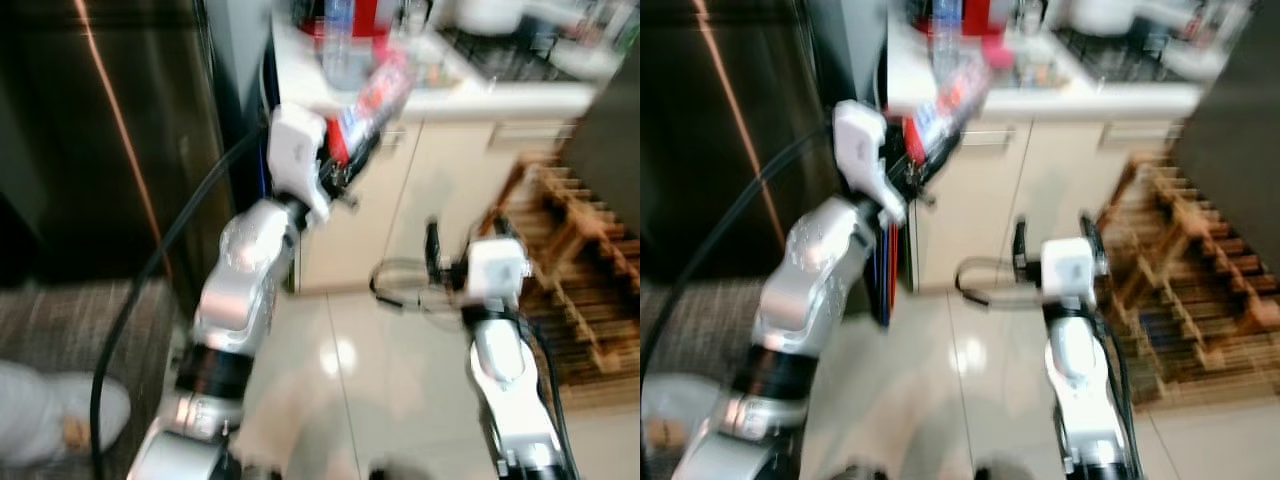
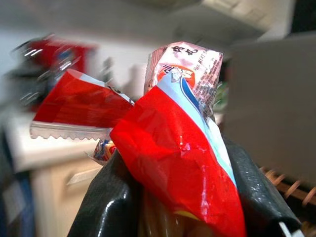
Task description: Restocking fridge
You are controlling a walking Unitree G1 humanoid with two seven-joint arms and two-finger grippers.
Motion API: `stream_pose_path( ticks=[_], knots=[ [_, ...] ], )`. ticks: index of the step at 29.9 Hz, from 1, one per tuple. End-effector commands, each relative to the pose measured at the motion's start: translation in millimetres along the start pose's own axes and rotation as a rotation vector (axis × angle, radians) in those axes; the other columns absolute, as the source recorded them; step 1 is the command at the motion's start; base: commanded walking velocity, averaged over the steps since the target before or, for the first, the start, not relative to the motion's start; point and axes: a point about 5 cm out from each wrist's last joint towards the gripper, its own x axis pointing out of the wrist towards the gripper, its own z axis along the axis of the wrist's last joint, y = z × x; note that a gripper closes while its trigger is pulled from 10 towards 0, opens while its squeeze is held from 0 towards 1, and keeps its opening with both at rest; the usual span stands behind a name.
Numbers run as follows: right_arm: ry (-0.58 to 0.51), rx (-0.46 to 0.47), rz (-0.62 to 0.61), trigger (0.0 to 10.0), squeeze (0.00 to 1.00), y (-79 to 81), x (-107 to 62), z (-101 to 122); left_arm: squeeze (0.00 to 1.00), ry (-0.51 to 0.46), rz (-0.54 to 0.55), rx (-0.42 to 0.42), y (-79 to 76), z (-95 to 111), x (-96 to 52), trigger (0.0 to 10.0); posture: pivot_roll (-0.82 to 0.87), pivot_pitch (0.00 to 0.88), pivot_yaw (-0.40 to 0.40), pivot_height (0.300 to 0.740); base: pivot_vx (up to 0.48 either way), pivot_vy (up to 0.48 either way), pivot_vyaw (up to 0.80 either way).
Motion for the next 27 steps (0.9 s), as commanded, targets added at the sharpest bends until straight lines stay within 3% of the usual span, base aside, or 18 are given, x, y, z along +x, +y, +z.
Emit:
stream_pose_path(
  ticks=[1,4,9,16,19,22,23,27],
  knots=[
    [0.022,0.008,-0.005,10.0,0.0,-3.3,-2.1,-3.0,0.0,0.018,0.095,0.014,14.2,-5.9,-13.4,10.0,-0.13,0.0,0.019,0.74,0.0,-0.48,0.0],
    [0.027,0.007,-0.003,10.0,0.0,-3.4,-2.3,-4.0,0.0,0.037,0.114,0.015,15.2,-11.2,-18.0,10.0,-0.13,0.0,0.017,0.74,0.0,-0.48,0.0],
    [0.028,-0.005,0.012,10.0,0.0,-4.3,-0.3,-4.2,0.0,0.074,0.118,0.01,5.2,-27.2,-24.1,10.0,-0.13,0.0,0.009,0.74,0.0,-0.48,0.72],
    [0.034,-0.005,0.014,10.0,0.0,-7.5,3.7,-6.5,0.0,0.169,0.182,0.031,19.1,-53.5,-40.2,10.0,-0.13,0.0,-0.004,0.74,0.0,-0.48,0.42],
    [0.037,0.013,0.066,10.0,0.0,5.0,5.2,-6.6,0.0,0.213,0.211,0.03,27.4,-64.0,-55.7,10.0,-0.1,0.0,-0.019,0.74,0.0,-0.48,0.0],
    [0.049,0.019,0.087,10.0,0.0,10.1,3.7,-9.2,0.0,0.222,0.232,0.029,29.8,-65.7,-61.8,10.0,-0.09,0.0,-0.022,0.74,0.0,-0.48,0.0],
    [0.076,0.033,0.109,10.0,0.0,17.3,-1.5,-15.4,0.0,0.244,0.277,0.027,36.7,-71.2,-75.5,10.0,-0.07,0.0,-0.03,0.74,0.0,-0.48,0.0],
    [0.148,0.053,0.153,10.0,0.0,24.2,-12.1,-31.0,0.0,0.321,0.411,0.01,51.2,-85.5,-106.4,10.0,-0.03,0.0,-0.039,0.74,0.0,-0.48,0.0]
  ],
)
